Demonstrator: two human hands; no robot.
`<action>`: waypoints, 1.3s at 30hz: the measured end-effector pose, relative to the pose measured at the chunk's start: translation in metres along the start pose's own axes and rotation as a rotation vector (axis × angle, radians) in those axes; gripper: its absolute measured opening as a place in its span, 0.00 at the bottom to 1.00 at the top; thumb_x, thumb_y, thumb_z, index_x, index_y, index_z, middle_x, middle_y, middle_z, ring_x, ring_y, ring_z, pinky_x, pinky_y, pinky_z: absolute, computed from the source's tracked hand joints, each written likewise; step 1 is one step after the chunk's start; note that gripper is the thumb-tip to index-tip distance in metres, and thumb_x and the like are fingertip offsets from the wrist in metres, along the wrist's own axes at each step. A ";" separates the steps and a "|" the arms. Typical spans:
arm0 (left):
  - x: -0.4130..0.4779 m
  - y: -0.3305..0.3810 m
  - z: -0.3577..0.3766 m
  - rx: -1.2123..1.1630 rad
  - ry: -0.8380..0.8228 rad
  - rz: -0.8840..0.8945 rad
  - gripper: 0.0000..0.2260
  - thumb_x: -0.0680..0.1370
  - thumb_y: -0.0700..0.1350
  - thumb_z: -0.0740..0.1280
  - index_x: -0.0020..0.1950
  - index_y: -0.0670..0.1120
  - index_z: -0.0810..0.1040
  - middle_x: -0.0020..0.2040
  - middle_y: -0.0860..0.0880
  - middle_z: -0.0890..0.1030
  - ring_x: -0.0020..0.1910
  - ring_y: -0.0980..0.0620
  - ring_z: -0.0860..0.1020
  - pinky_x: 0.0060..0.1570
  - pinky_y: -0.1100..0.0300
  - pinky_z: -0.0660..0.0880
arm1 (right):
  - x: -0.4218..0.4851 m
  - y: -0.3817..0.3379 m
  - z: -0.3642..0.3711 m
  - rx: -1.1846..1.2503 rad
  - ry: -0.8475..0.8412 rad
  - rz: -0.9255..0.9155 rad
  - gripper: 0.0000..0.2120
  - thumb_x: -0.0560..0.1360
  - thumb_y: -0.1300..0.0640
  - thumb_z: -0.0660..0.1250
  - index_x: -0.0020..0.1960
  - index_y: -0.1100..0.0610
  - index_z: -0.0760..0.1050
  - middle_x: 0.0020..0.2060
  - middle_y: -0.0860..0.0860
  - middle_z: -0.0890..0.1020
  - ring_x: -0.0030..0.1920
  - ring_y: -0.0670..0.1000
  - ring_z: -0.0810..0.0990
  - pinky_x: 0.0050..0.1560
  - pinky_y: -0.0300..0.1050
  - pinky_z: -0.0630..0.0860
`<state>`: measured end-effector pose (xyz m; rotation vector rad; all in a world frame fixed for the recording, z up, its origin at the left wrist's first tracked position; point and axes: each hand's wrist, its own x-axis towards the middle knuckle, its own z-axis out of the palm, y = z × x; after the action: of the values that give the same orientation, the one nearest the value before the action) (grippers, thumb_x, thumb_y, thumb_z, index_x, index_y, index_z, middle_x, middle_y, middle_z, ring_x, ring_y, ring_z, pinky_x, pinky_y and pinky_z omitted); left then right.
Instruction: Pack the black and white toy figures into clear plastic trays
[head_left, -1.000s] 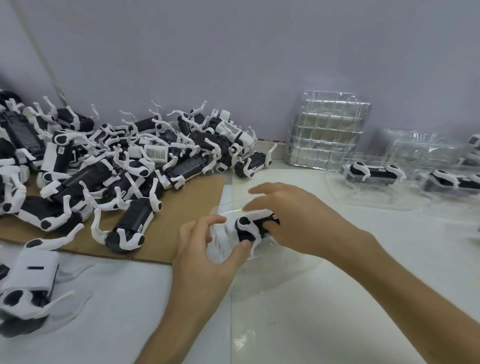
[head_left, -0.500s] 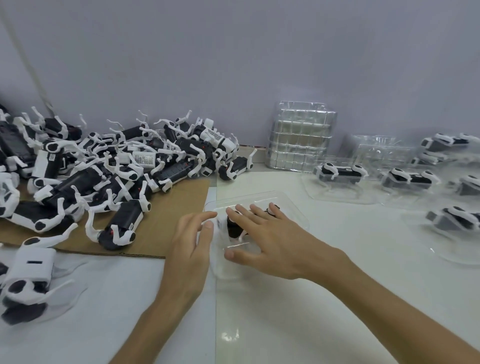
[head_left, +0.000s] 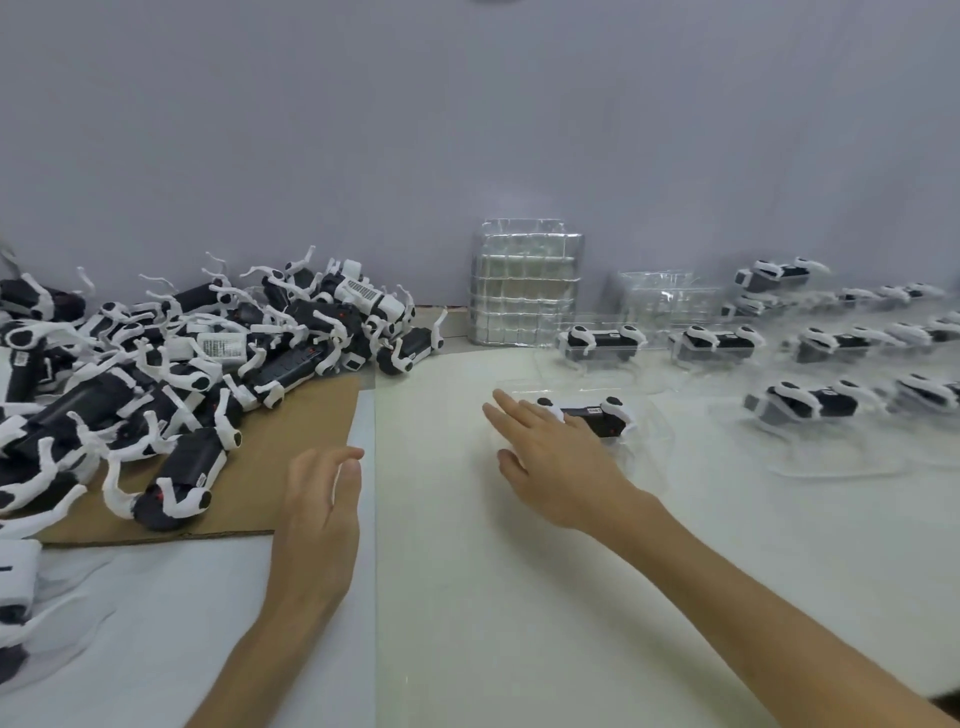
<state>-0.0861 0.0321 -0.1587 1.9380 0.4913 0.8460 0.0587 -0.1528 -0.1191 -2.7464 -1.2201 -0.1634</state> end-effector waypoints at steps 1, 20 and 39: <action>0.000 -0.001 0.000 0.009 -0.001 0.002 0.19 0.76 0.56 0.53 0.57 0.51 0.78 0.58 0.55 0.71 0.55 0.75 0.68 0.51 0.78 0.62 | -0.004 0.013 -0.002 -0.017 -0.010 0.040 0.25 0.84 0.51 0.50 0.80 0.48 0.52 0.81 0.45 0.50 0.79 0.50 0.54 0.75 0.57 0.56; 0.000 -0.001 -0.001 0.014 -0.012 -0.011 0.17 0.78 0.54 0.55 0.55 0.48 0.78 0.61 0.49 0.72 0.54 0.78 0.66 0.54 0.64 0.63 | -0.032 0.141 -0.019 -0.024 0.016 0.209 0.25 0.84 0.52 0.51 0.80 0.43 0.52 0.79 0.38 0.51 0.77 0.42 0.57 0.78 0.47 0.48; -0.008 -0.008 0.002 0.642 -0.246 0.150 0.13 0.81 0.50 0.61 0.66 0.56 0.74 0.71 0.57 0.70 0.70 0.55 0.68 0.64 0.58 0.58 | -0.013 0.147 -0.022 0.051 0.009 0.202 0.21 0.83 0.51 0.57 0.75 0.43 0.64 0.79 0.40 0.54 0.59 0.40 0.75 0.77 0.52 0.47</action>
<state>-0.0899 0.0299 -0.1687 2.6555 0.5127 0.5617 0.1585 -0.2637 -0.1110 -2.7982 -0.9234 -0.1221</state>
